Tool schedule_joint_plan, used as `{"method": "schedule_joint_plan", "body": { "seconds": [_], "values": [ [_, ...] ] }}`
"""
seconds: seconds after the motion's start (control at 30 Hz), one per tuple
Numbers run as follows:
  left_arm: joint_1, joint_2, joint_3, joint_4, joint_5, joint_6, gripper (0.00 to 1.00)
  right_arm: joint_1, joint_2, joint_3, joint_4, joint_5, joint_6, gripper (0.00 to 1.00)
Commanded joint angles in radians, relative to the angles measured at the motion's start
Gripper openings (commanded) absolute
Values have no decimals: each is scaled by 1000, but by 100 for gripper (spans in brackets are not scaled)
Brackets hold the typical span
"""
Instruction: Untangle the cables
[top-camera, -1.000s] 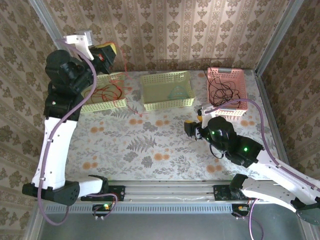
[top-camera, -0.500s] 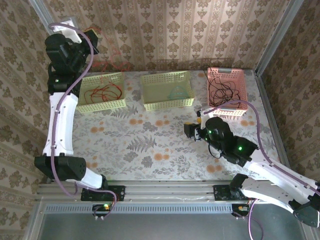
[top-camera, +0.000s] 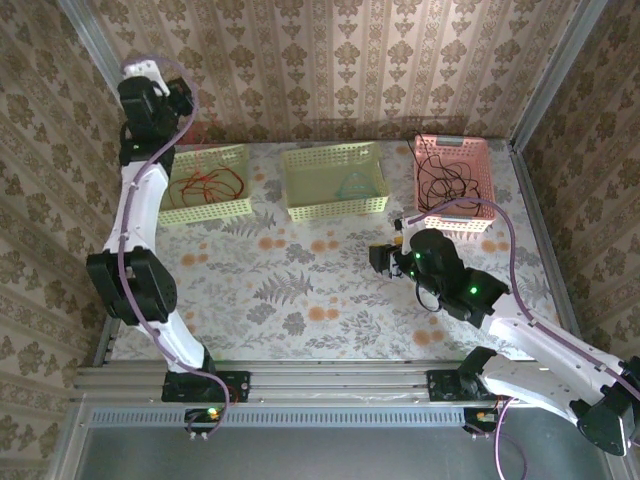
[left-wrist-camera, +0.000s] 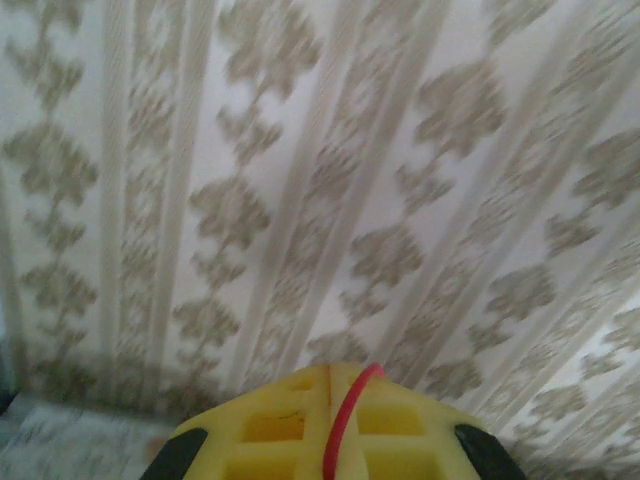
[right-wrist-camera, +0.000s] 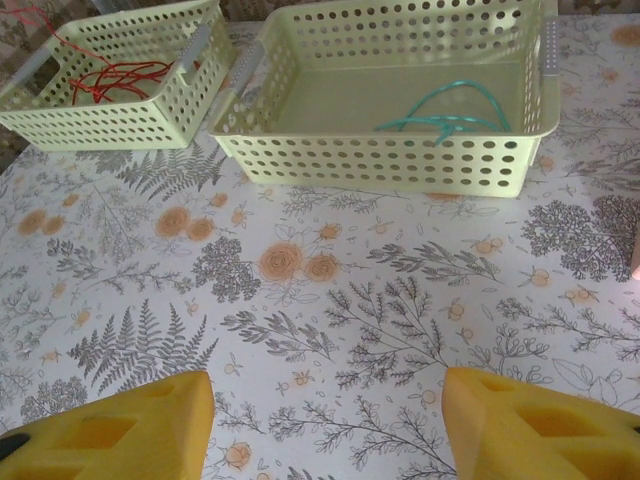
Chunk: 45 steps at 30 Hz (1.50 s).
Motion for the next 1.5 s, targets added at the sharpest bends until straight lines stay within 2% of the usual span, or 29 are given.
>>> {"method": "schedule_joint_plan", "body": {
  "seconds": [0.0, 0.03, 0.1, 0.2, 0.4, 0.53, 0.8, 0.9, 1.03, 1.13, 1.17, 1.2, 1.23, 1.33, 1.37, 1.43, 1.47],
  "values": [
    [36, -2, -80, 63, -61, -32, 21, -13, -11, -11, 10, -18, 15, 63],
    [47, -1, -93, 67, -48, -54, 45, -15, -9, -11, 7, -21, 16, 63],
    [73, -1, -89, 45, 0, -102, 73, -18, -7, -4, 4, -26, 14, 63],
    [82, -16, -67, 11, 27, -112, 85, -18, 3, 8, 3, -28, 14, 63],
    [84, -91, -119, -9, 45, -106, 88, -18, -7, 27, -3, -39, 36, 63],
    [76, -75, -144, -71, 112, -171, 85, -18, -20, 27, -10, -37, 53, 64],
    [-34, -9, -199, -187, 206, -201, 81, -19, -76, 50, -90, -18, 78, 64],
    [-88, -40, -282, -162, 219, -223, 78, -19, -101, 48, -117, -6, 75, 65],
    [-204, -235, -472, -82, 142, -190, 79, -18, -107, 104, -207, -36, 26, 69],
    [-313, -452, -613, -32, -9, -94, 85, -18, -119, 189, -278, 27, -20, 73],
    [-363, -515, -644, -35, -65, -46, 86, -18, -128, 214, -282, 36, -44, 79],
    [-398, -572, -671, -42, -108, -7, 87, -18, -136, 230, -280, 36, -66, 99],
    [-437, -627, -697, -54, -151, 36, 89, -17, -144, 241, -269, 36, -82, 100],
    [-565, -760, -775, -106, -355, 132, 100, -17, -167, 186, -158, 139, 22, 100],
    [-612, -801, -801, -131, -447, 163, 100, -17, -174, 136, -101, 182, 56, 100],
    [-714, -873, -865, -152, -714, 104, 100, -17, -174, 14, 34, 205, 74, 100],
    [-755, -904, -910, -161, -771, 73, 100, -17, -165, -74, 134, 180, 61, 100]
  ]
}}
